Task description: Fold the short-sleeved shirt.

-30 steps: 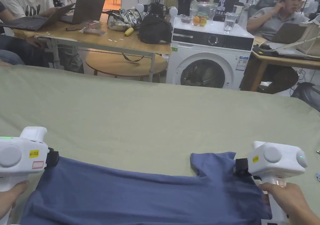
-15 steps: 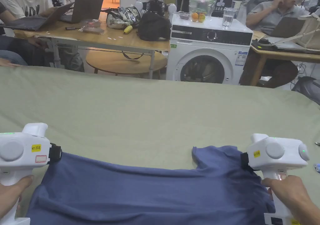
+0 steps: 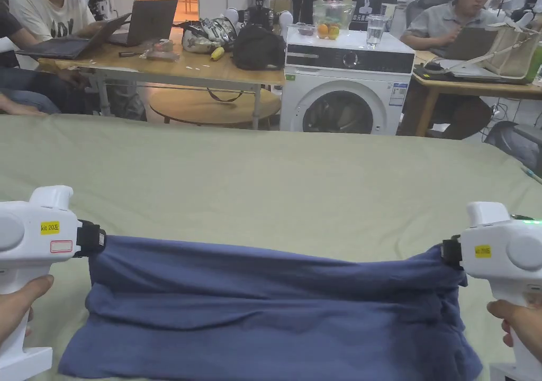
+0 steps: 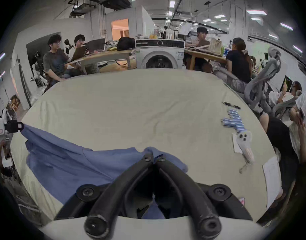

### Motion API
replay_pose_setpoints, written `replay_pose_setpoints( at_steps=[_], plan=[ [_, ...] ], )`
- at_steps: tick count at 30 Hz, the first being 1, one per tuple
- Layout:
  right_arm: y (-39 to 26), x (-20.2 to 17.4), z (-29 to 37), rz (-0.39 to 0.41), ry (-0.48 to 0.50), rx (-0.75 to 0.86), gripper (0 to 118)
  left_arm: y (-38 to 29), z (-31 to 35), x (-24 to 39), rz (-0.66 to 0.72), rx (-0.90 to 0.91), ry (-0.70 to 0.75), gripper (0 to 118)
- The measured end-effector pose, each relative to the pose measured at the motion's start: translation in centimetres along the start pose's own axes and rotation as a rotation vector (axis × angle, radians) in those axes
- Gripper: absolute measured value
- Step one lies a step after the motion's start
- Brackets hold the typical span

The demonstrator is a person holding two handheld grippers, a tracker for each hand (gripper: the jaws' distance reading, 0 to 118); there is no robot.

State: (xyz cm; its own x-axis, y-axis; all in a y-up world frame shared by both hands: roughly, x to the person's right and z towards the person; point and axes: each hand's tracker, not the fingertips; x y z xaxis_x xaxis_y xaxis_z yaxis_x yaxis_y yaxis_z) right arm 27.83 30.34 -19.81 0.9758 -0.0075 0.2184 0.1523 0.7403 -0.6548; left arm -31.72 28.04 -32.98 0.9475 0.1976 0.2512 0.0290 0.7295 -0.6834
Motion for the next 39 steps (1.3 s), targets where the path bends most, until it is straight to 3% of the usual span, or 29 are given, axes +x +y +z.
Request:
replay_pose_setpoints(
  at_steps=[11,19,25,27,28,30,31,34,39],
  plan=[
    [-8.0,0.7,4.7,-0.042,0.019,-0.073,0,-7.2,3.3,-1.5,0.017,-0.12,-0.024,0],
    [-13.3,0.4,-0.1,0.042,-0.055,-0.296,0,-11.6,0.2,-2.1,0.03,-0.379,0.011,0],
    [-13.6,-0.3,-2.2,0.051,-0.096,-0.334,0,-11.8,-0.5,-2.1,0.034,-0.381,0.013,0],
    [-13.1,-0.7,-1.8,0.057,-0.117,-0.325,13,-11.4,0.1,-1.7,0.029,-0.381,0.019,7],
    [-12.8,-0.9,-1.5,0.067,-0.143,-0.323,30,-11.2,0.4,-1.6,0.038,-0.372,0.027,22],
    [-11.9,-1.5,-0.2,0.093,-0.218,-0.244,52,-10.7,1.3,-0.9,0.029,-0.291,0.085,31],
    [-11.5,-1.6,0.4,0.089,-0.221,-0.202,52,-10.2,1.4,-0.9,0.028,-0.264,0.085,36],
    [-9.6,-2.1,1.9,0.005,-0.195,-0.09,52,-9.2,2.4,0.4,0.019,-0.124,0.058,36],
    [-7.8,-5.0,2.5,-0.042,-0.113,0.171,52,-7.8,3.0,3.7,-0.088,0.17,0.073,36]
  ],
)
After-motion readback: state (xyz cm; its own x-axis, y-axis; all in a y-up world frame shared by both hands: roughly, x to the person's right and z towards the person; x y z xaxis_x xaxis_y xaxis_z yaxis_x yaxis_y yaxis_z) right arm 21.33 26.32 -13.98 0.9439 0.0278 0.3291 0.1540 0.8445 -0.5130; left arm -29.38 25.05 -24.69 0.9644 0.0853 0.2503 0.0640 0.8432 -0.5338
